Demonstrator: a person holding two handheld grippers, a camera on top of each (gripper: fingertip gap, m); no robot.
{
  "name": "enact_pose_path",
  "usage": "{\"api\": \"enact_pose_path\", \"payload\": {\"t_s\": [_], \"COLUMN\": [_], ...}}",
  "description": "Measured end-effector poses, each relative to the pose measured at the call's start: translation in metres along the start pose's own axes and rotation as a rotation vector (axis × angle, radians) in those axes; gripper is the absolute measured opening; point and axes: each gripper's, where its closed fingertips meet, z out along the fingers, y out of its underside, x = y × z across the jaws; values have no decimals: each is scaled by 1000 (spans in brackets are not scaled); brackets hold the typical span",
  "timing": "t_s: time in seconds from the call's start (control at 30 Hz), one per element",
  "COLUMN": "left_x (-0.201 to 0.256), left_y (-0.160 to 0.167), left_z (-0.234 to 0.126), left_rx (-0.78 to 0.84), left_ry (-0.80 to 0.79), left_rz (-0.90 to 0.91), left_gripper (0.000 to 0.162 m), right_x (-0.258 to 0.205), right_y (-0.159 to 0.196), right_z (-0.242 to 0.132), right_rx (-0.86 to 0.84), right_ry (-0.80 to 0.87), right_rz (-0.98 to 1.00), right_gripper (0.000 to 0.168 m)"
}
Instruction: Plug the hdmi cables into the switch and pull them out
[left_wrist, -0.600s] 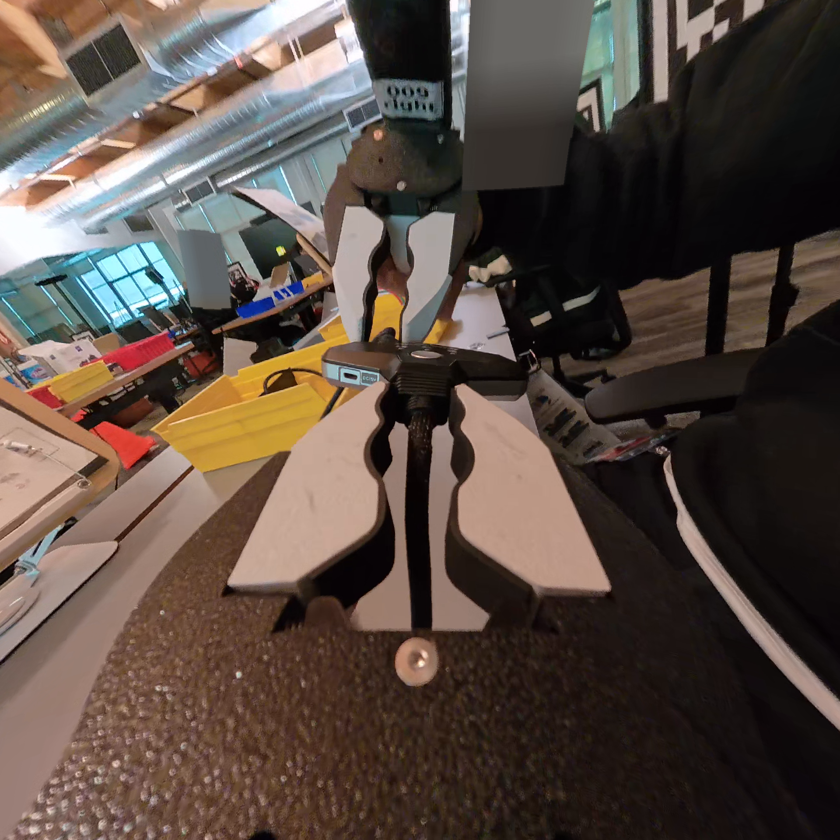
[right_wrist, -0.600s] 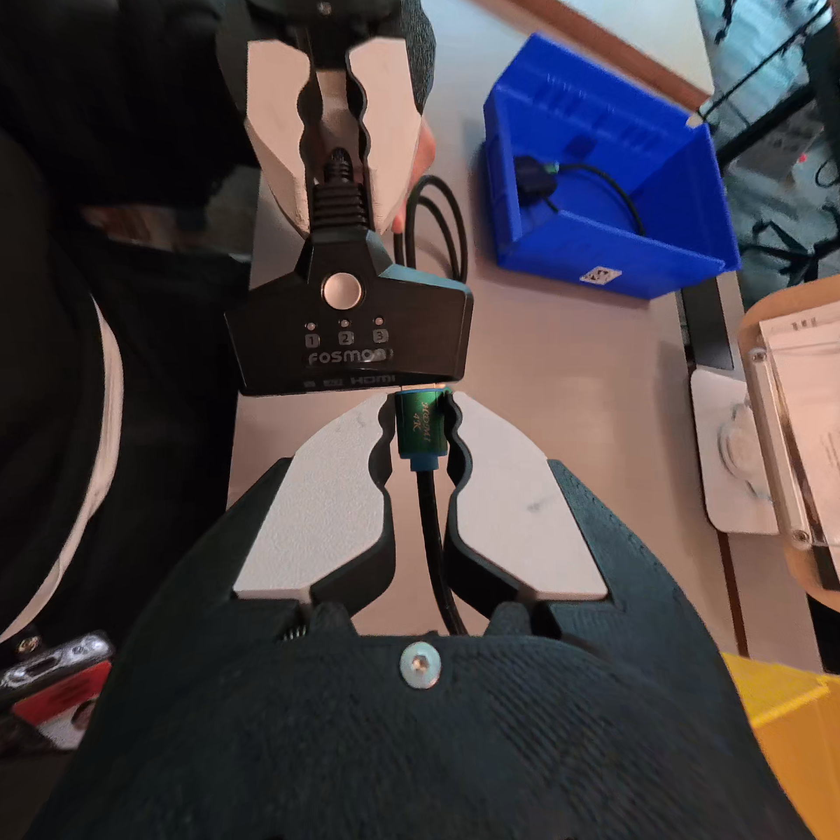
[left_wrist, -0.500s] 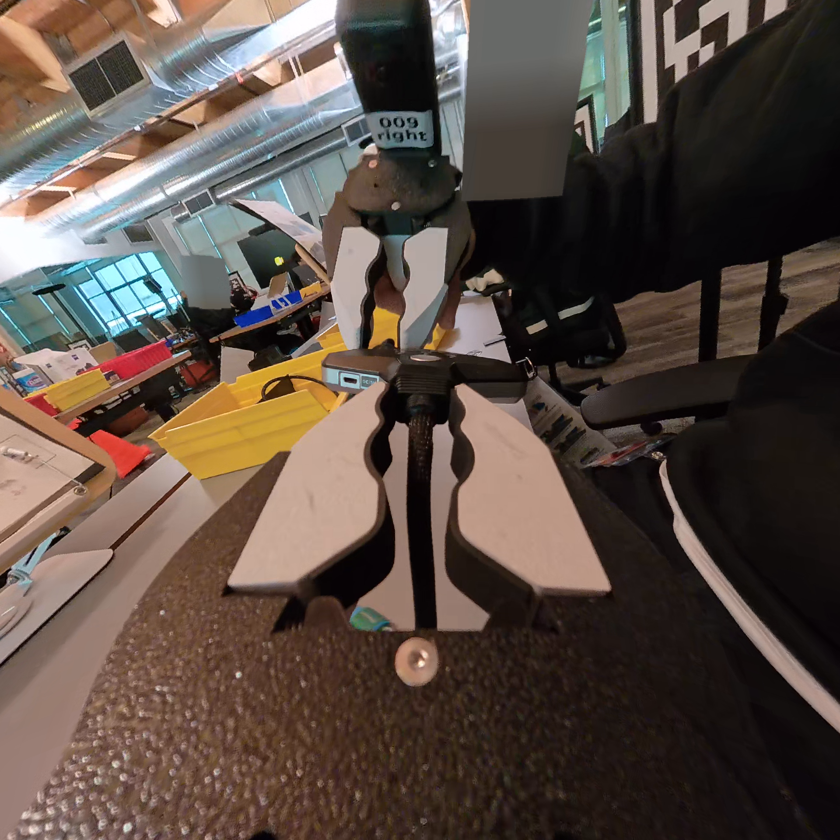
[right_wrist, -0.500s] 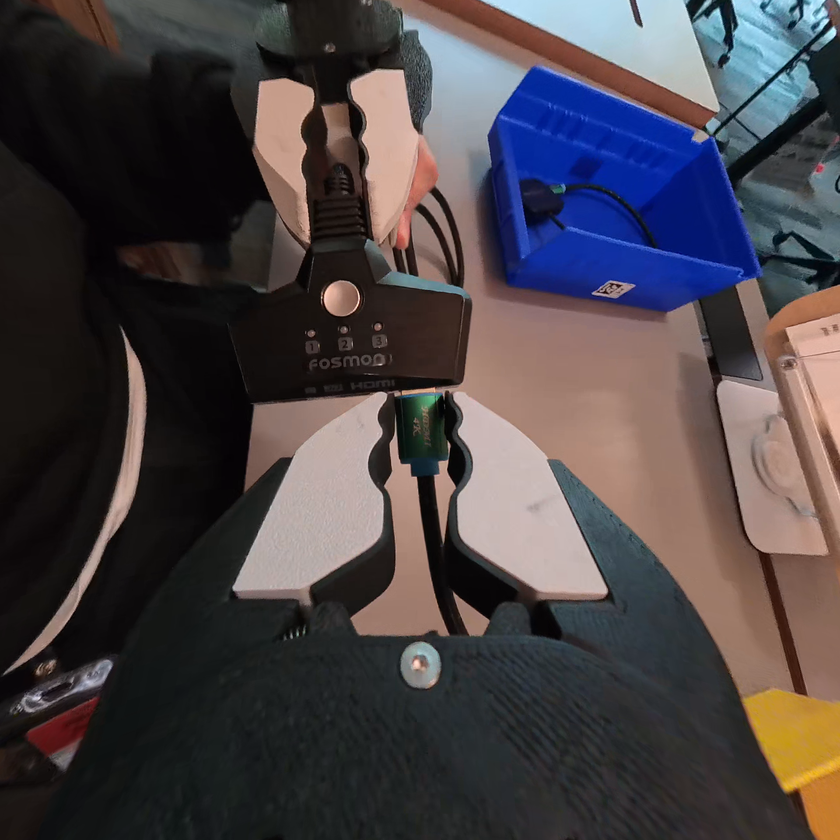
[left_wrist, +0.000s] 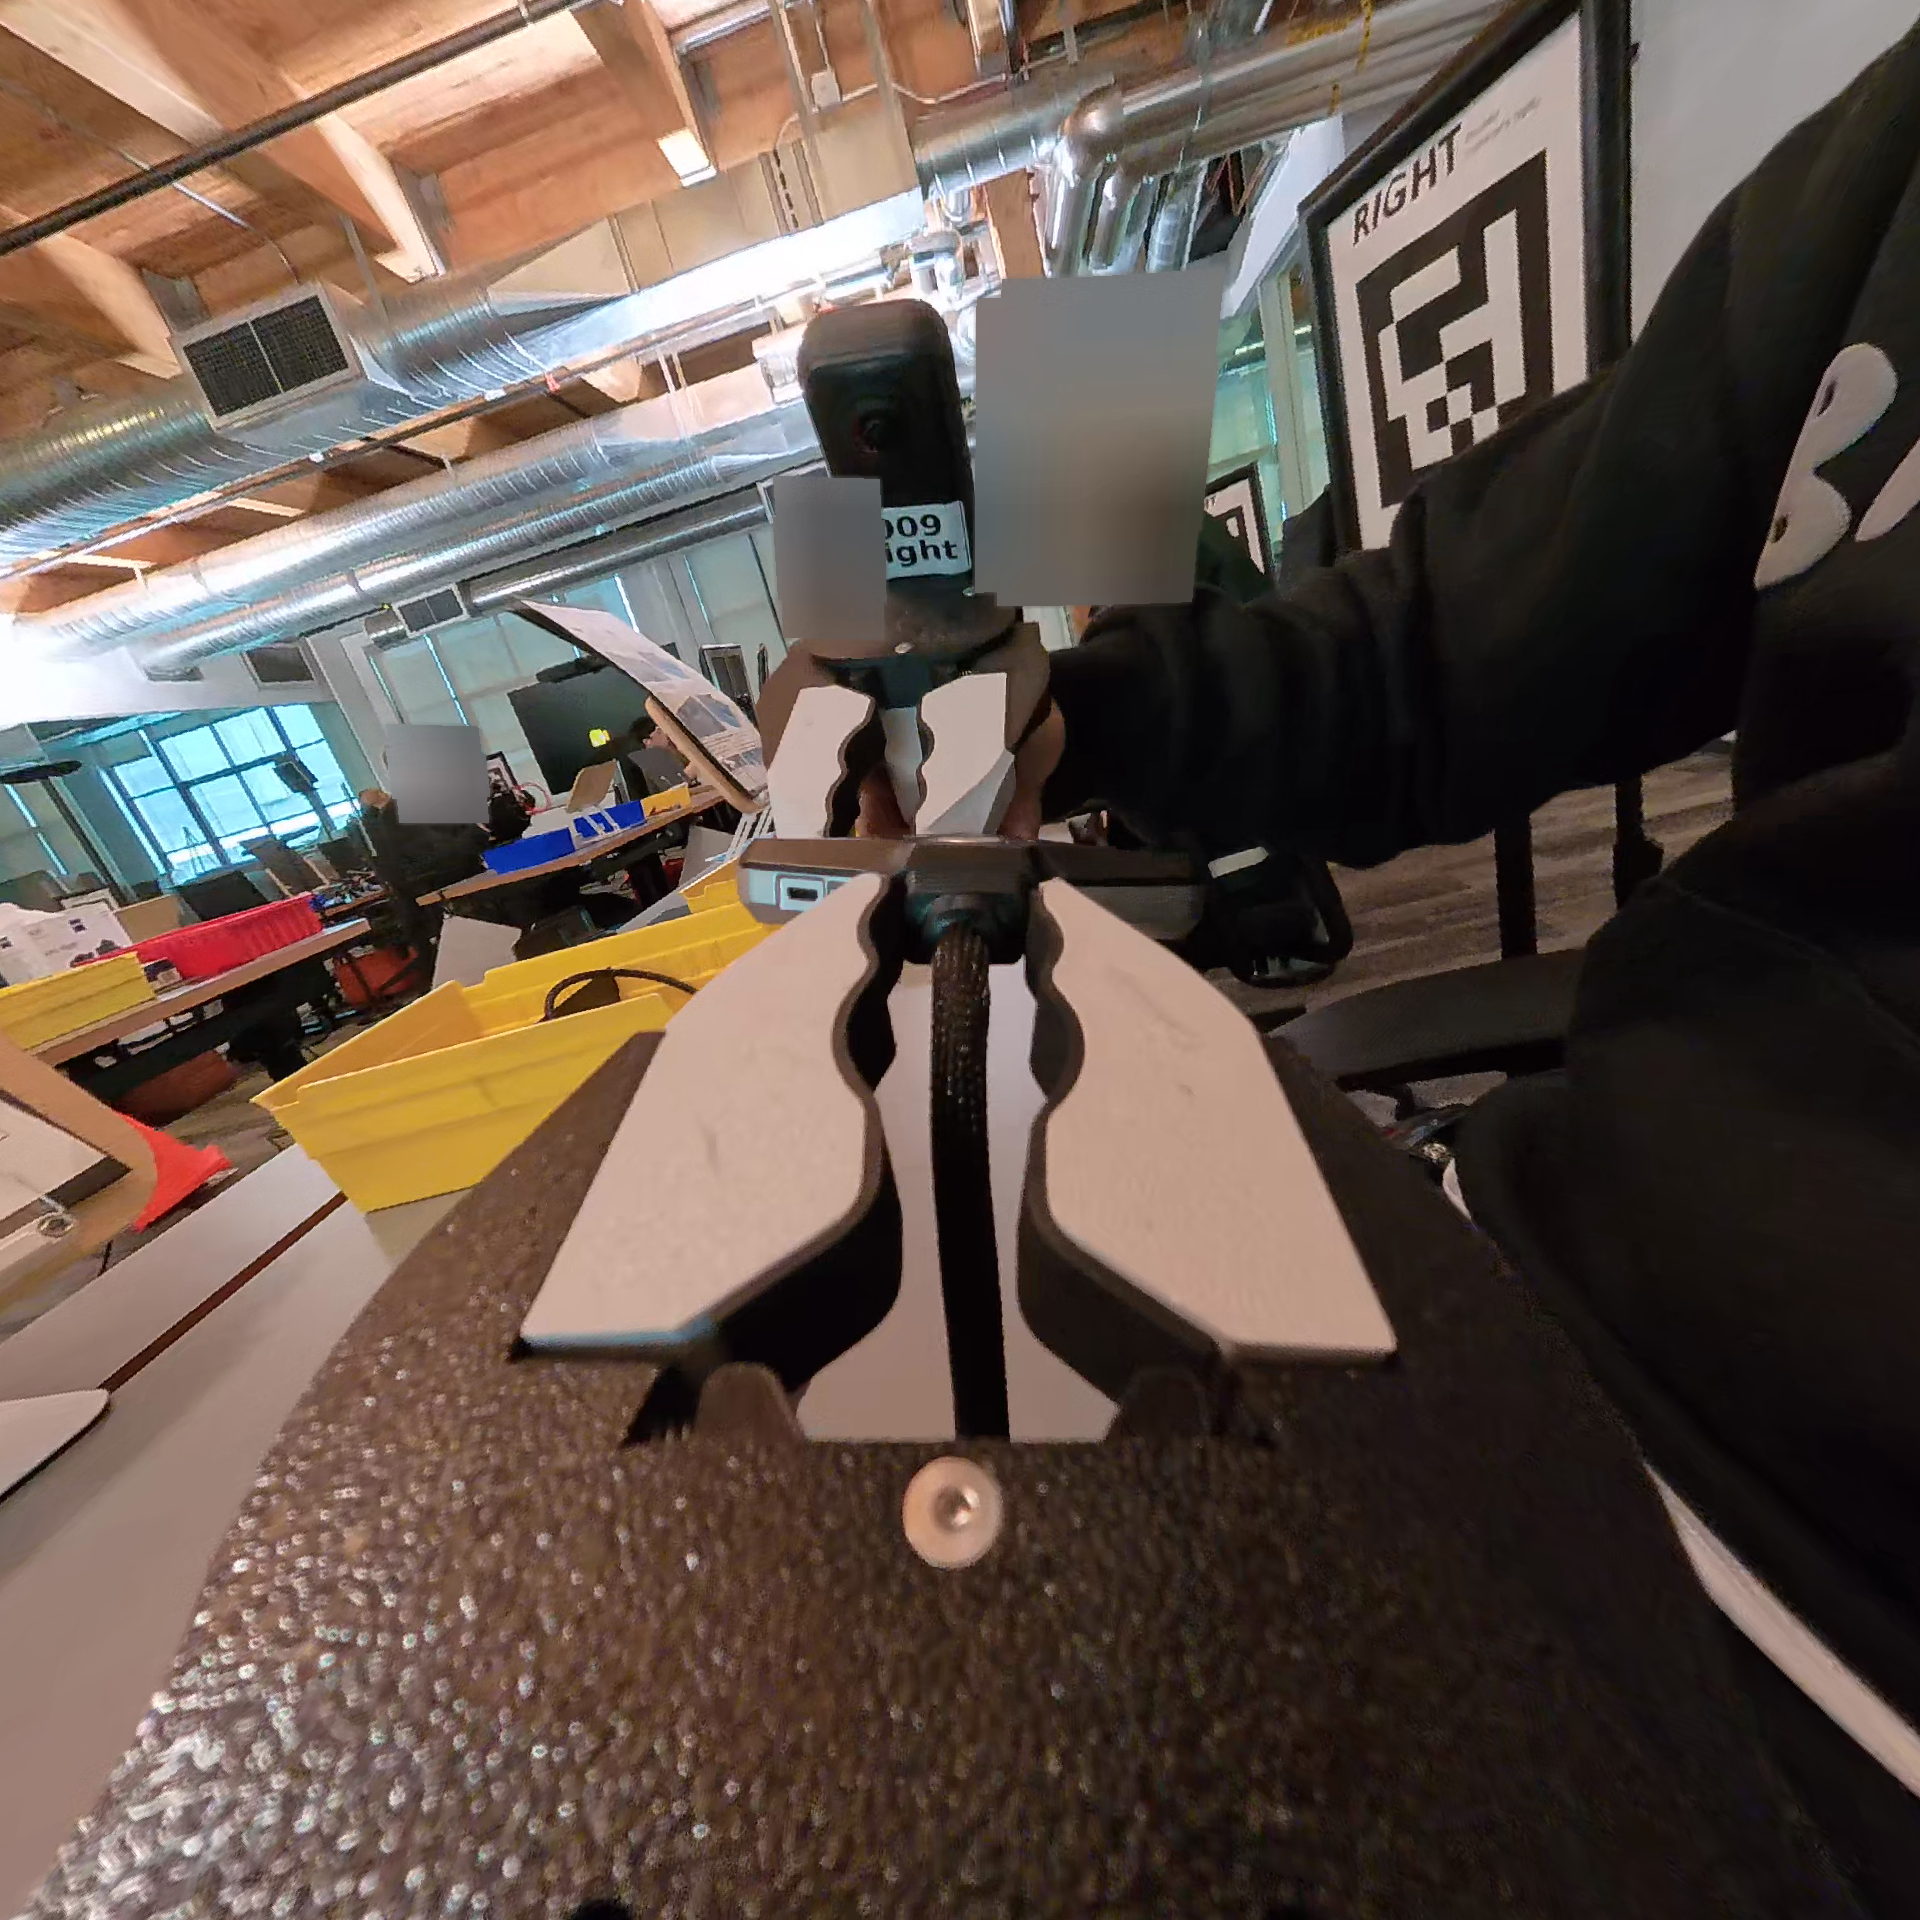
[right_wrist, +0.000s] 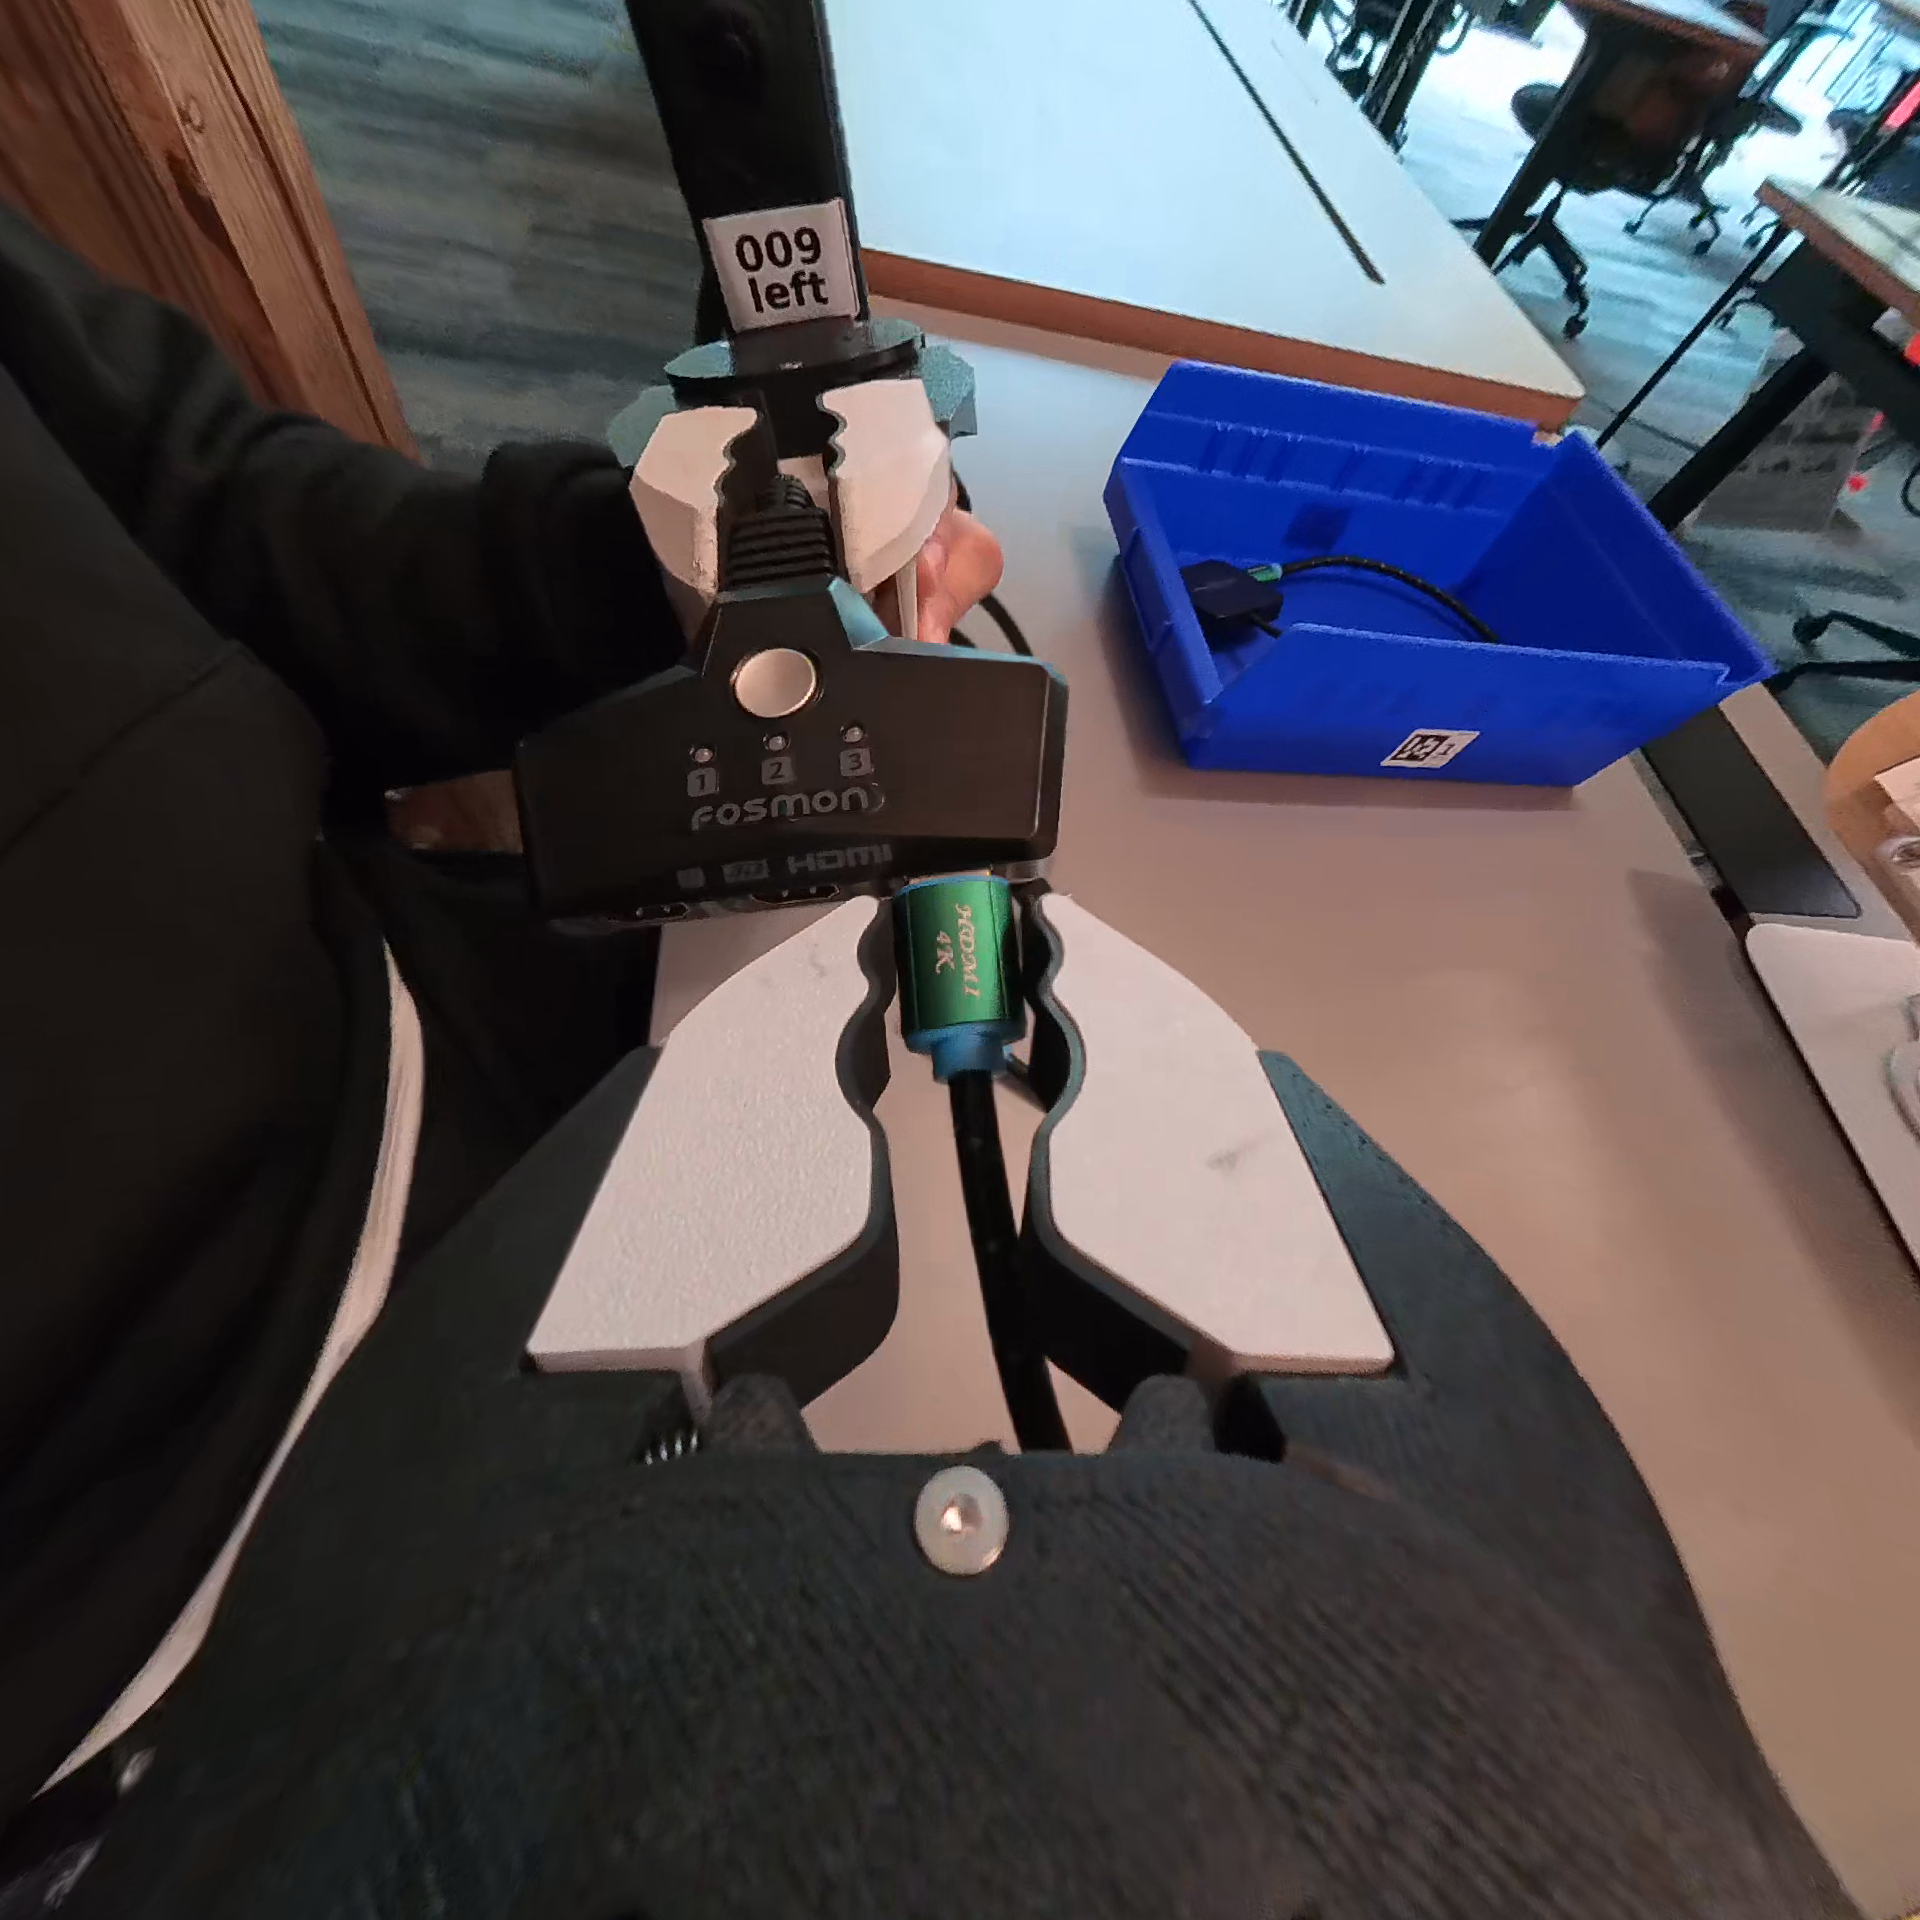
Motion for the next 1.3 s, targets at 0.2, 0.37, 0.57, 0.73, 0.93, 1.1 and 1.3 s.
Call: {"api": "enact_pose_path", "payload": {"t_s": [0.2,0.37,0.57,0.73,0.93,1.1,1.3], "left_x": [-1,1,3,3,-2,-41,-28], "left_y": [-2,-8,-12,-13,-14,-62,-46], "left_z": [-2,-4,-5,-6,-14,-86,-54], "left_rx": [32,78,109,126,88,246,133], "left_ry": [1,19,31,36,-8,-241,-184], "left_rz": [-9,-21,-35,-49,-3,27,49], "left_gripper": [22,22,22,22,22,22,22], "right_x": [1,-5,-7,-9,14,22,81], "right_y": [-7,-19,-26,-25,-7,-42,-52], "right_z": [-5,-10,-9,-9,-30,-119,-191], "right_rx": [105,222,295,244,81,273,218], "right_ry": [43,-21,-31,-31,126,221,457], "right_rz": [20,99,126,105,18,21,-75], "right_gripper": [24,23,22,21,21,19,20]}}
